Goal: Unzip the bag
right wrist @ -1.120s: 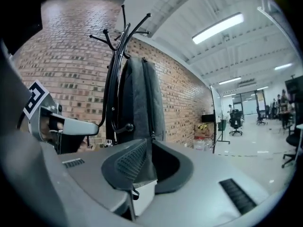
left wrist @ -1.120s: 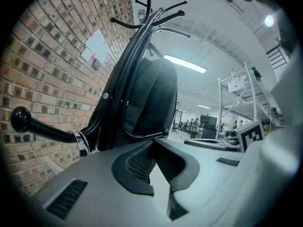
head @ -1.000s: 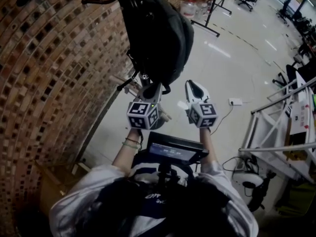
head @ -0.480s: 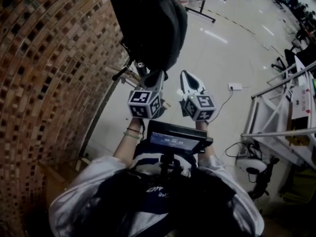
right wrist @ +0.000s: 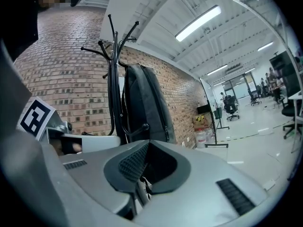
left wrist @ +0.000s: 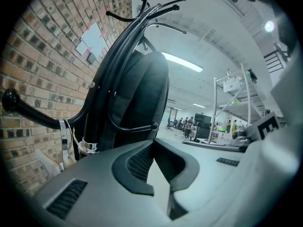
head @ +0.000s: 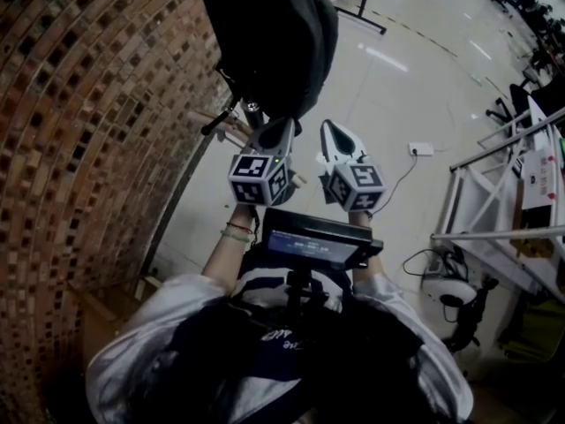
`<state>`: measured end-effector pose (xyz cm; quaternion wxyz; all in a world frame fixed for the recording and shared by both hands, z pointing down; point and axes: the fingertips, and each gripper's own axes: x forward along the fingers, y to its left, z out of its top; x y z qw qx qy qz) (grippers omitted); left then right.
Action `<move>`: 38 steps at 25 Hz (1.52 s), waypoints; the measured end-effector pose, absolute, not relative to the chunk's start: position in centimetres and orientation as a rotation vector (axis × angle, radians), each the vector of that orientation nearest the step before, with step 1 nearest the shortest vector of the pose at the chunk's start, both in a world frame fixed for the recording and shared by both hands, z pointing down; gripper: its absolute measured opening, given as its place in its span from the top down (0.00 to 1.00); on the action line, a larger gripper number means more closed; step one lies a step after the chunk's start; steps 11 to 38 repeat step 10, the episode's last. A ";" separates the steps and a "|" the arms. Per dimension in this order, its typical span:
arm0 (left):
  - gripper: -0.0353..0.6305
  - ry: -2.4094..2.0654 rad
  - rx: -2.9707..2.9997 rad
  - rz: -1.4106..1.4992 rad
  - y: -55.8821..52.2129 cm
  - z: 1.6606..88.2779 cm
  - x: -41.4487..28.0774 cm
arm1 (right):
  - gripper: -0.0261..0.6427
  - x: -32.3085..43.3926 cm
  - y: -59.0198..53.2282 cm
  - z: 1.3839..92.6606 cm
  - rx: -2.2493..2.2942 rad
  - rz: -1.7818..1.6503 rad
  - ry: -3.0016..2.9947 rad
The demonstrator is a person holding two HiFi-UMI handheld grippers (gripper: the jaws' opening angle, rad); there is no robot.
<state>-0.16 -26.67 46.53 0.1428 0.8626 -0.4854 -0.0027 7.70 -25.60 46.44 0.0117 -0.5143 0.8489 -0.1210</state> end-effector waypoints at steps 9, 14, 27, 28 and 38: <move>0.93 -1.411 2.496 -0.018 -26.6 46.5 -0.4 | 0.97 7.7 -25.4 46.5 -1.597 -0.385 2.638; 0.93 -1.413 2.496 -0.019 -26.6 46.4 -0.4 | 0.97 7.7 -25.4 46.4 -1.596 -0.385 2.637; 0.93 -1.413 2.496 -0.019 -26.6 46.4 -0.4 | 0.97 7.7 -25.4 46.4 -1.596 -0.385 2.637; 0.93 -1.413 2.496 -0.019 -26.6 46.4 -0.4 | 0.97 7.7 -25.4 46.4 -1.596 -0.385 2.637; 0.93 -1.413 2.496 -0.019 -26.6 46.4 -0.4 | 0.97 7.7 -25.4 46.4 -1.596 -0.385 2.637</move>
